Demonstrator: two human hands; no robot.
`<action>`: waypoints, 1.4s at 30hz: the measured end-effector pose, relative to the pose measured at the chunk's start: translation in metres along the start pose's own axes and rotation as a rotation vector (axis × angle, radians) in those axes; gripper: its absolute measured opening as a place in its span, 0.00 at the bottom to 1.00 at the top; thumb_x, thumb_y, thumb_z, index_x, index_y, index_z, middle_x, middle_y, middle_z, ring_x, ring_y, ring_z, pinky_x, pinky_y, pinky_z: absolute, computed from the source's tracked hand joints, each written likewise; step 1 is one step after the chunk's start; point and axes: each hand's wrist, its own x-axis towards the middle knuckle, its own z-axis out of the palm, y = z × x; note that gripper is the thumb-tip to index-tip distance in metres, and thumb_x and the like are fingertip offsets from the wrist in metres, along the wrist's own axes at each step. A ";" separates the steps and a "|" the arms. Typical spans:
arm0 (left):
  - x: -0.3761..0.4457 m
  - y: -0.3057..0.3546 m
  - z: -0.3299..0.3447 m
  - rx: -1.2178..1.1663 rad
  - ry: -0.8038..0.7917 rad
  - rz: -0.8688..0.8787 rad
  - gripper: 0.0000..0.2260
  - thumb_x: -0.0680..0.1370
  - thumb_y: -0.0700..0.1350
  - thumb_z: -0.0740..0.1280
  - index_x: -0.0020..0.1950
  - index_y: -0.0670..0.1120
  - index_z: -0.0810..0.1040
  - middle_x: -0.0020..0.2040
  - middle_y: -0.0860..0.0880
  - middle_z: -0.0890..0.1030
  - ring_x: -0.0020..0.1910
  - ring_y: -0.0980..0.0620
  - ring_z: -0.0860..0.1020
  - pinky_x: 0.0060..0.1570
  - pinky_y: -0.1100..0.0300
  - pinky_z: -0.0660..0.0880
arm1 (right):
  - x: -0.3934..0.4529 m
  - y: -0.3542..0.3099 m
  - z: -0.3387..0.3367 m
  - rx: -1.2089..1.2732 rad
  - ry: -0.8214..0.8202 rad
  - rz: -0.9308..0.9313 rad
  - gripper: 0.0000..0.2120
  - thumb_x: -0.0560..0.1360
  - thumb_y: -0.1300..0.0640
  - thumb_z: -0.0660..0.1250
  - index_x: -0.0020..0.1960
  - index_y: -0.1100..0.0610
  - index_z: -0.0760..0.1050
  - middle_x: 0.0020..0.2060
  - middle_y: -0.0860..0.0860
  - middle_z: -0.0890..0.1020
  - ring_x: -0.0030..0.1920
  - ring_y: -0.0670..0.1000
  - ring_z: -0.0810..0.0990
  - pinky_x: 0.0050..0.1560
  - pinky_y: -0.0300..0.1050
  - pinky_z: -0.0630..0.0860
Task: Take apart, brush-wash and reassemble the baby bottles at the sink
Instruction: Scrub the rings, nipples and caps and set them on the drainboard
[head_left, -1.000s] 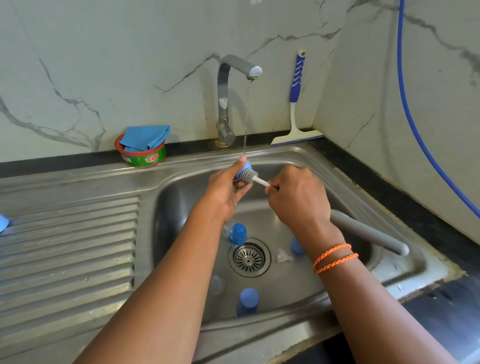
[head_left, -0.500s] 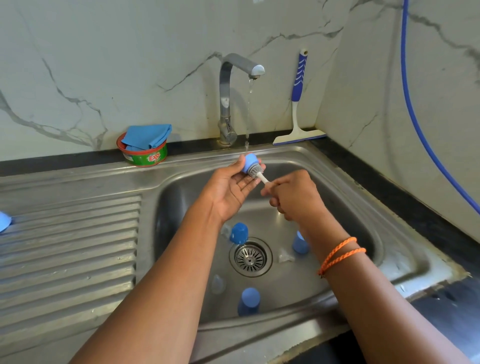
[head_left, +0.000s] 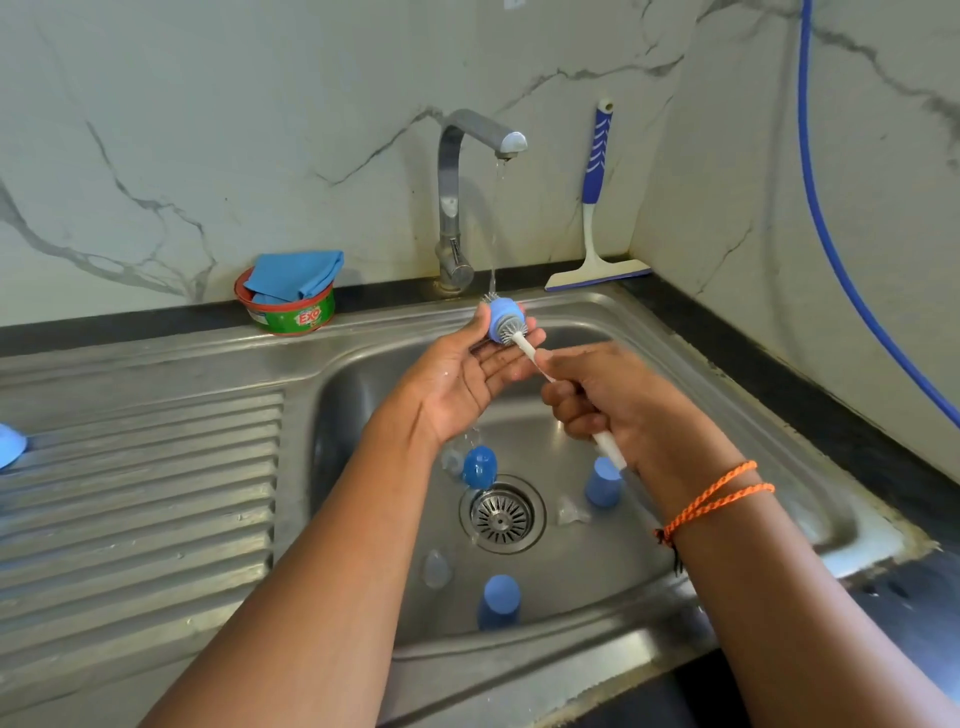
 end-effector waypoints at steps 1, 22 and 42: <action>0.001 0.000 -0.001 0.006 0.011 -0.008 0.22 0.85 0.49 0.65 0.72 0.35 0.74 0.63 0.37 0.83 0.62 0.42 0.83 0.58 0.52 0.83 | -0.001 0.000 0.001 -0.129 0.067 -0.076 0.12 0.86 0.57 0.65 0.54 0.62 0.84 0.27 0.50 0.70 0.23 0.44 0.61 0.22 0.34 0.56; 0.015 -0.010 0.000 0.085 0.353 0.179 0.19 0.76 0.52 0.77 0.60 0.43 0.82 0.54 0.37 0.86 0.53 0.43 0.87 0.56 0.50 0.84 | -0.004 0.009 0.035 -1.353 0.633 -0.572 0.06 0.84 0.55 0.65 0.53 0.54 0.80 0.39 0.52 0.73 0.39 0.57 0.75 0.38 0.49 0.68; 0.024 -0.023 0.017 0.290 0.457 0.267 0.12 0.83 0.52 0.69 0.47 0.44 0.82 0.39 0.42 0.83 0.40 0.45 0.82 0.46 0.47 0.84 | 0.003 -0.002 0.003 -0.035 -0.017 0.097 0.13 0.87 0.57 0.61 0.57 0.60 0.83 0.26 0.47 0.64 0.24 0.42 0.58 0.21 0.33 0.55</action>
